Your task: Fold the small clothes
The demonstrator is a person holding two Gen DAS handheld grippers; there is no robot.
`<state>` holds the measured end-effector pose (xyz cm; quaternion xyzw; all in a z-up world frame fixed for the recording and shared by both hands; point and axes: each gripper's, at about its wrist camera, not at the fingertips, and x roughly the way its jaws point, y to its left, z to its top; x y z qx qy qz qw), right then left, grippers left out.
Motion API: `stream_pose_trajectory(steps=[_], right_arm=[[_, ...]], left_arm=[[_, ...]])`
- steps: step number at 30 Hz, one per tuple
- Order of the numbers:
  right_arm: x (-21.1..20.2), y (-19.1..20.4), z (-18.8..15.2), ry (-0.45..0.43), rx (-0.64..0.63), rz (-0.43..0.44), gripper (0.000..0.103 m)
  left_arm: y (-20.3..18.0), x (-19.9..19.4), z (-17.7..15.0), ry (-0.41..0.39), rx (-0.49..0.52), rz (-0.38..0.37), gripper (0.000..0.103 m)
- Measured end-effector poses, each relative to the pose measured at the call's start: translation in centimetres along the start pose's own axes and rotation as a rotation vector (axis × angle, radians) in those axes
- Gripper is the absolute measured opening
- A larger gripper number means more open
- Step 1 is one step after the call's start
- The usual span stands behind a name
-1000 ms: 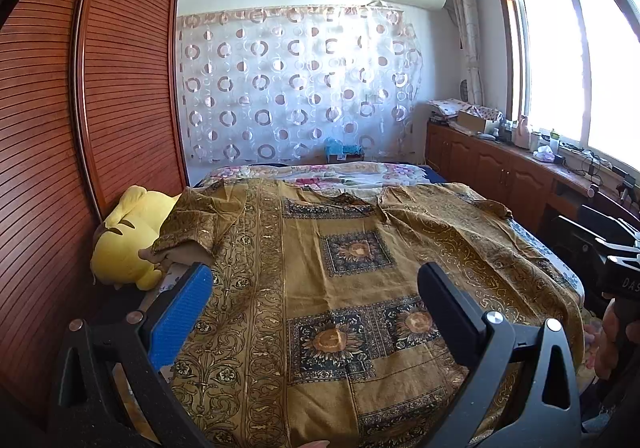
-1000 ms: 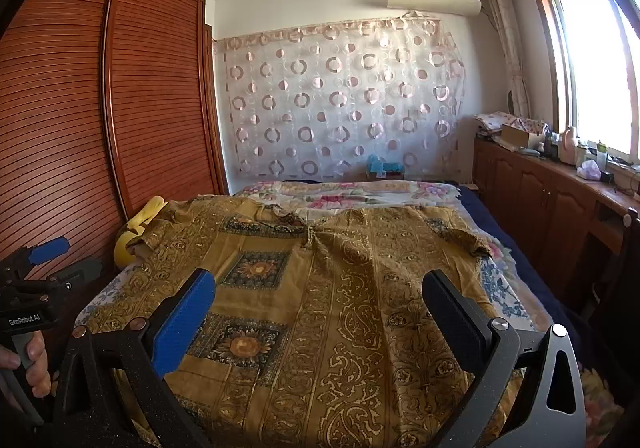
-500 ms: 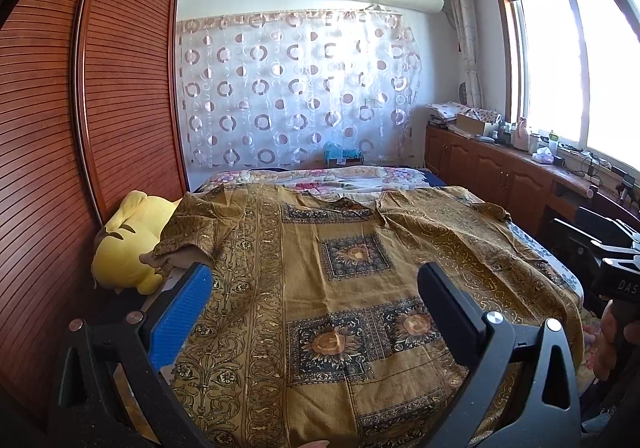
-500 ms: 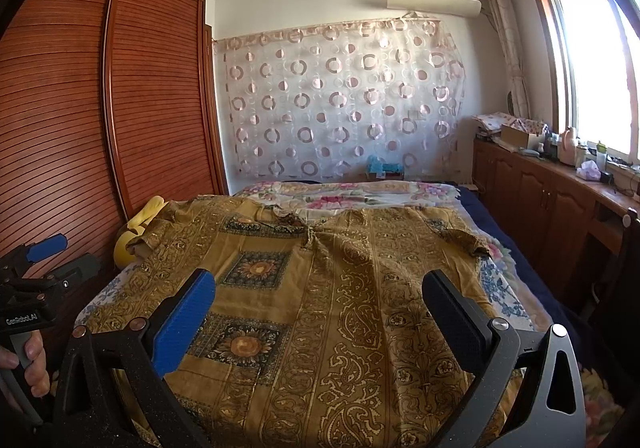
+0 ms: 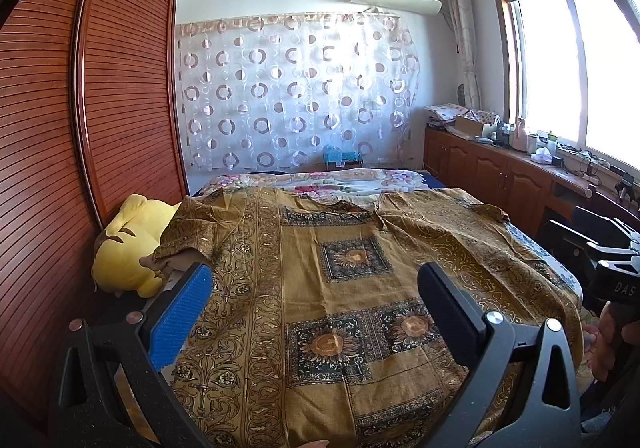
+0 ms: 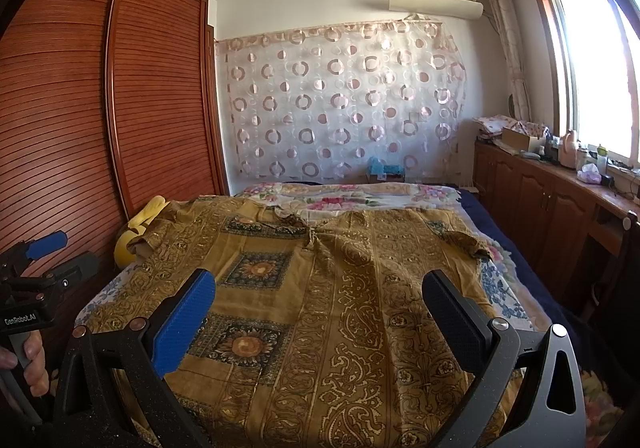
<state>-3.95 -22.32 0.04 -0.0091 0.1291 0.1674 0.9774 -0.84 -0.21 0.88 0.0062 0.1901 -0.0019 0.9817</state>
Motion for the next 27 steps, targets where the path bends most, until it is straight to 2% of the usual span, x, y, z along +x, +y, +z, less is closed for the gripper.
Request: stream_pose_trajectory(steps=[27], right_arm=[[0.35,0.22,-0.09,-0.004,0.003,0.005,0.103]], left_arm=[[-0.08,-0.11,0.00,-0.004,0.004,0.002,0.103]])
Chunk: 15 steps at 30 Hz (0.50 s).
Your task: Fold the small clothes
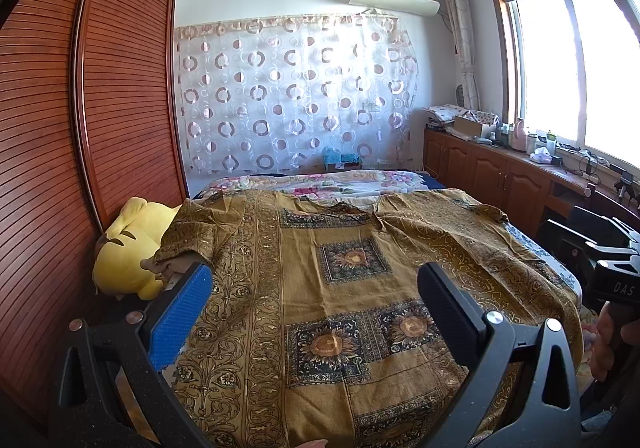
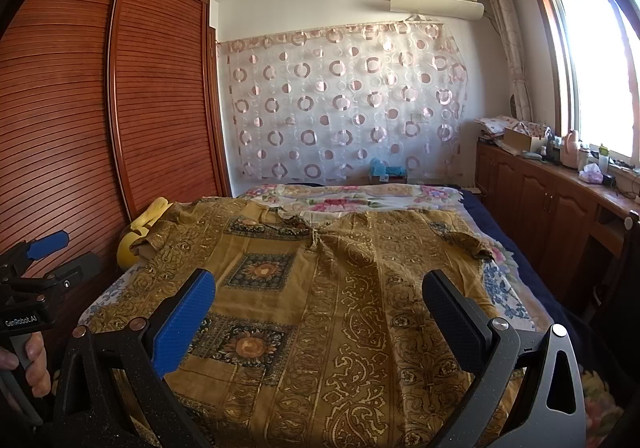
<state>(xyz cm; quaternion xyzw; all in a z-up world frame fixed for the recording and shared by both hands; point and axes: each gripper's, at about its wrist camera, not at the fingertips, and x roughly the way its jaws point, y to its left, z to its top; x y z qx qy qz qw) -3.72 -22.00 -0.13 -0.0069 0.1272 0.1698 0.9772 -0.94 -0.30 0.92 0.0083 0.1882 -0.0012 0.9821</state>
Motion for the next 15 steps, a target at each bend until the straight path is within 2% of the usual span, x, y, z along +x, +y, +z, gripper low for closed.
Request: stream_pose_trajectory(steps=[9,15], right_arm=[[0.7,0.0,-0.4,0.018,0.008,0.019,0.103],[2.1,-0.1,-0.6,0.040,0.013,0.051,0.103]], left_arm=[[0.3,0.7,-0.3,0.026,0.001,-0.001,0.103],[1.9,2.4,-1.0,0.061,-0.010,0.001,0.103]])
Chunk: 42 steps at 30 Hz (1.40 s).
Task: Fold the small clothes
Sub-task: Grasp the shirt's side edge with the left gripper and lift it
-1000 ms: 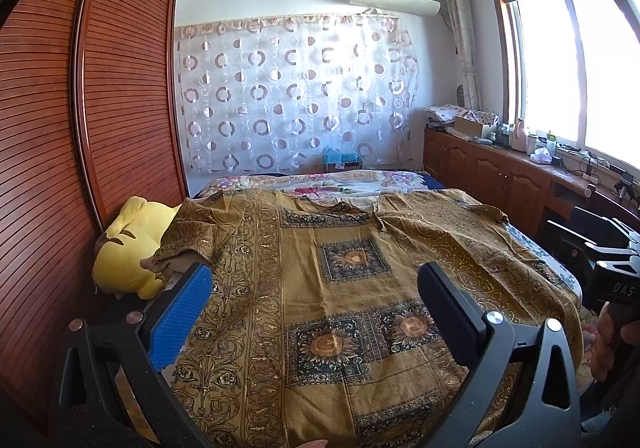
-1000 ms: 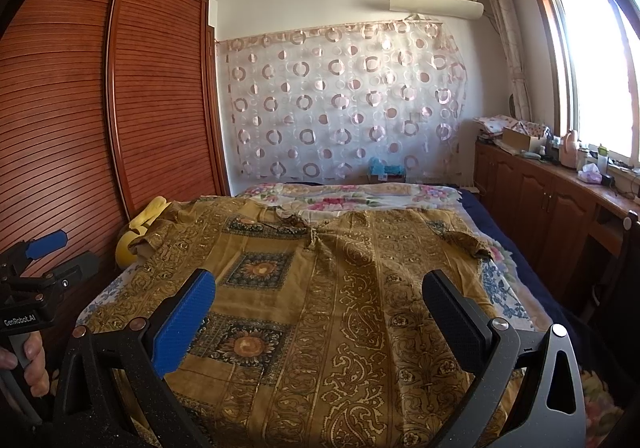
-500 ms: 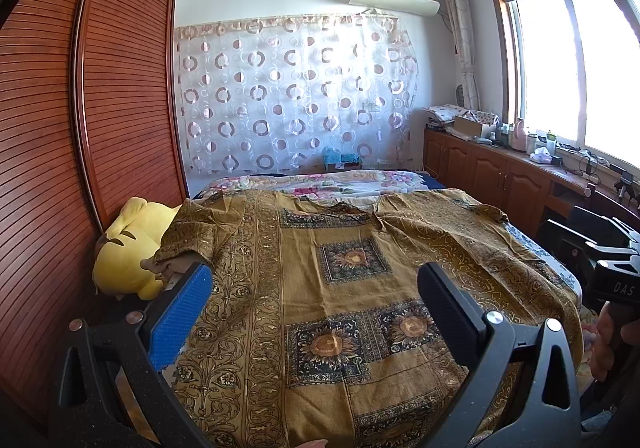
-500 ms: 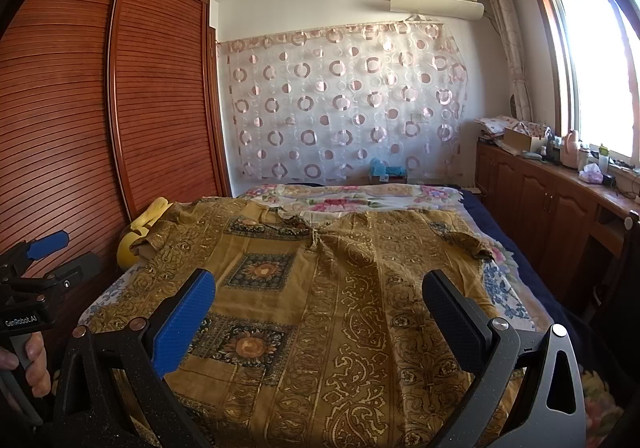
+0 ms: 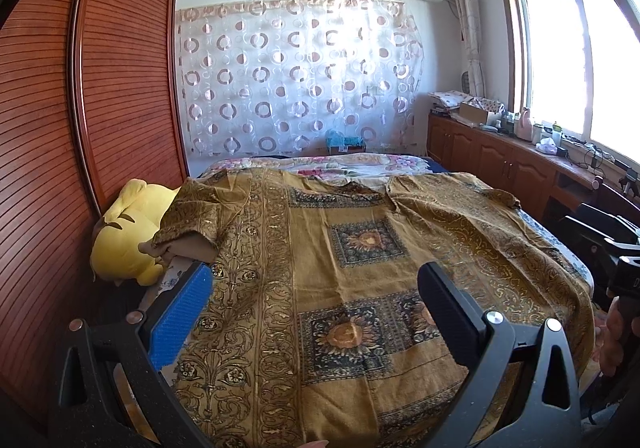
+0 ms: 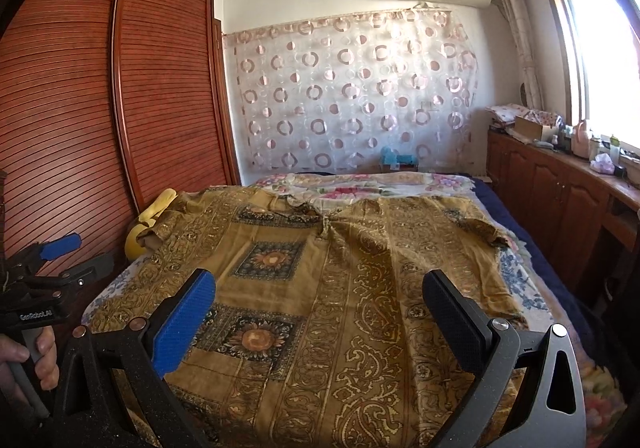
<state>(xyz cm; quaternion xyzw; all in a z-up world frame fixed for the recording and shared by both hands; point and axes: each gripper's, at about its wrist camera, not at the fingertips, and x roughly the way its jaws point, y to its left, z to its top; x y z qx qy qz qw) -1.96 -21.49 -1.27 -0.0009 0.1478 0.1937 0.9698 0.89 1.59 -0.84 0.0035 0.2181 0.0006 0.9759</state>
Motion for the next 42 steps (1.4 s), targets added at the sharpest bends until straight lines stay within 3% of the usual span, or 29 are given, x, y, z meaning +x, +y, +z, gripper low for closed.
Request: stream_pose_trajectory(steps=[14,26,37,42], right_arm=[[4.7,0.0,0.1,0.036,-0.058,0.083,0.103],[10.1,-0.1,0.9,0.144,-0.091,0.159,0.103],[12.0,0.2,1.8,0.221,-0.136,0.182,0.103],[12.2,-0.1,2.1,0.256,-0.164,0.156,0.103]], left_arm=[[5.1,5.3,-0.2,0.088,0.016,0.063,0.103],[10.4,9.4,0.9,0.181,0.028,0.111,0.103],[17.2,13.5,2.0,0.256,-0.070,0.116,0.103],[20.1,16.6,2.0,0.319,-0.167,0.074,0.087]])
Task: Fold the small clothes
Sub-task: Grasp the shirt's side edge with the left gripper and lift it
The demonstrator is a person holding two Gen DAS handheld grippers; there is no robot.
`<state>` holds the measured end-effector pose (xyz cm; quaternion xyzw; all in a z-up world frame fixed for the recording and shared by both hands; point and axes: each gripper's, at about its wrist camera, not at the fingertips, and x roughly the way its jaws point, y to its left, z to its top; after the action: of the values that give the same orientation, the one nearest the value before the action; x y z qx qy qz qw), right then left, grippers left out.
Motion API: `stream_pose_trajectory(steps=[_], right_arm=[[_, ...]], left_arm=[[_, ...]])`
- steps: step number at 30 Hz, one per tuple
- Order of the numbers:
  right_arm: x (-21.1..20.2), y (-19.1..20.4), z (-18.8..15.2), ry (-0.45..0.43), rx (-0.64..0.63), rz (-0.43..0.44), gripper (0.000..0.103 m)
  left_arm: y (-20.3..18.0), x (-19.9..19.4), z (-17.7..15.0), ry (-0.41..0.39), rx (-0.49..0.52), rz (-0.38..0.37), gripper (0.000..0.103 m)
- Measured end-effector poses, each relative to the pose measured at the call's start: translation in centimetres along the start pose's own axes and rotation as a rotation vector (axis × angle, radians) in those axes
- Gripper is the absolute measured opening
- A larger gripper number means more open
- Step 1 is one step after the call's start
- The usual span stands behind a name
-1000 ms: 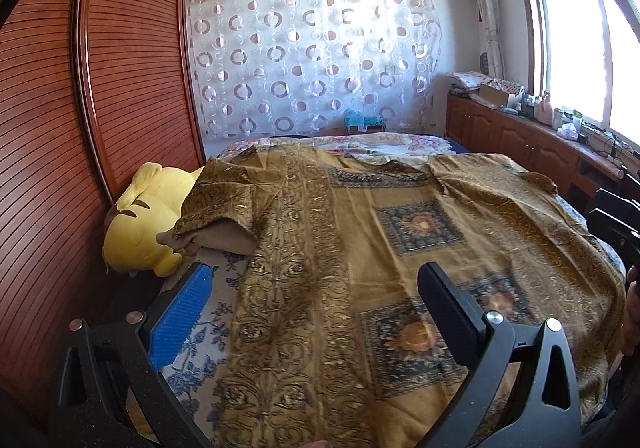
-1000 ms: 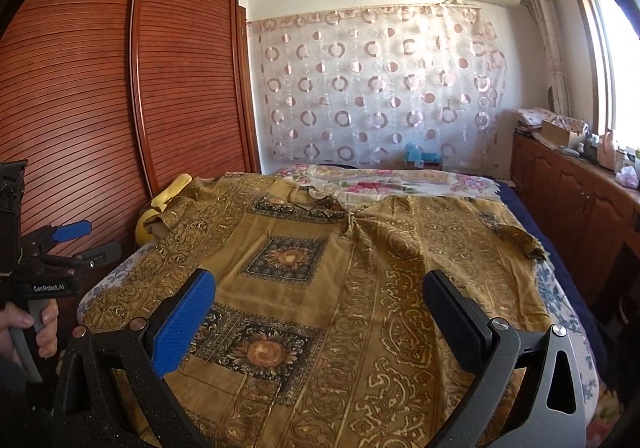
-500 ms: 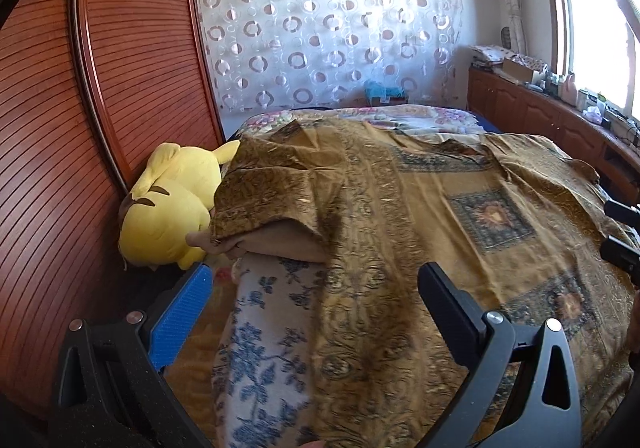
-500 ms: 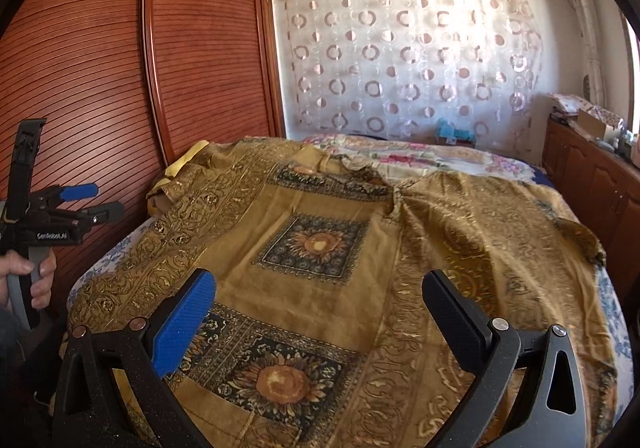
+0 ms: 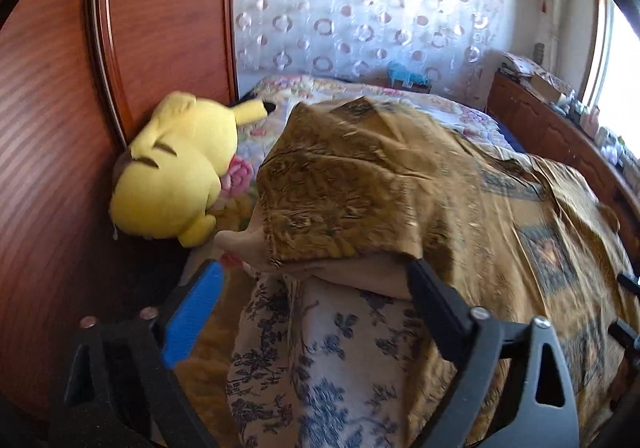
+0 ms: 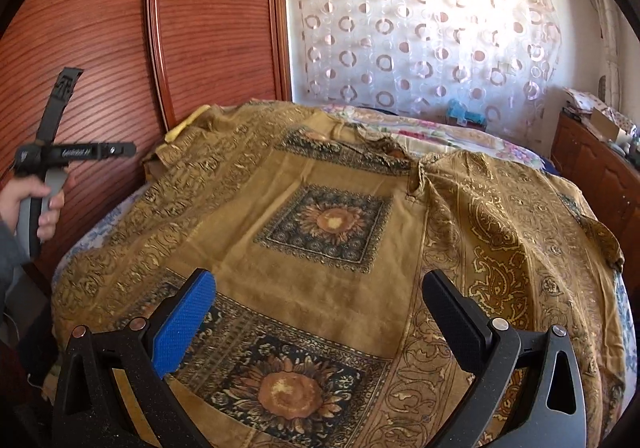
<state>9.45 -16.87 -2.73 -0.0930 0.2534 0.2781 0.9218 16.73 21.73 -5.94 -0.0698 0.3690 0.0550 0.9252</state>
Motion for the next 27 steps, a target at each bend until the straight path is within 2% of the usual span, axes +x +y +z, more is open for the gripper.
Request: stream_pose_trajectory(steps=[1,4,7,12,14,15,17,21,25,27], right_arm=[[0.2,0.1,0.1,0.006,-0.002,0.003,0.103],[0.2,0.4,0.1,0.032,-0.012,0.016,0.103],[0.4,0.9,0.6,0.050,-0.030,0.046,0.103],[0.6,1.3,0.8,0.063,-0.063,0.061,0.103],[0.7,0.9,0.8,0.067,-0.056,0.065,0.103],[0.6,0.8,0.9,0.064,-0.052,0.065,0.103],[0.8,0.6,1.1,0.068,-0.043,0.067,0.103],[1.0,0.4,1.2,0.056,-0.042,0.062,0.103],[1.3,0.9,1.0,0.047,-0.046,0.055,0.103],[1.4,1.1,1.0,0.047,-0.043,0.055,0.103]], left_arm=[[0.3,0.5,0.3,0.011,-0.010,-0.014,0.082],[1.0,2.2,1.0,0.049,-0.047,-0.058,0.074],[1.4,4.0,1.3,0.093,-0.066,-0.059,0.066],[0.3,4.7,0.8,0.117,0.004,-0.059,0.053],[0.5,4.5,0.9,0.114,0.019,-0.058,0.036],[0.3,4.2,0.9,0.108,0.024,-0.057,0.033],[0.3,3.9,1.2,0.098,0.030,-0.056,0.019],[-0.3,2.4,2.0,0.032,0.061,-0.035,0.012],[-2.1,0.1,3.4,-0.044,0.109,-0.049,0.010],[-4.0,-0.5,3.9,-0.041,0.161,-0.086,0.009]])
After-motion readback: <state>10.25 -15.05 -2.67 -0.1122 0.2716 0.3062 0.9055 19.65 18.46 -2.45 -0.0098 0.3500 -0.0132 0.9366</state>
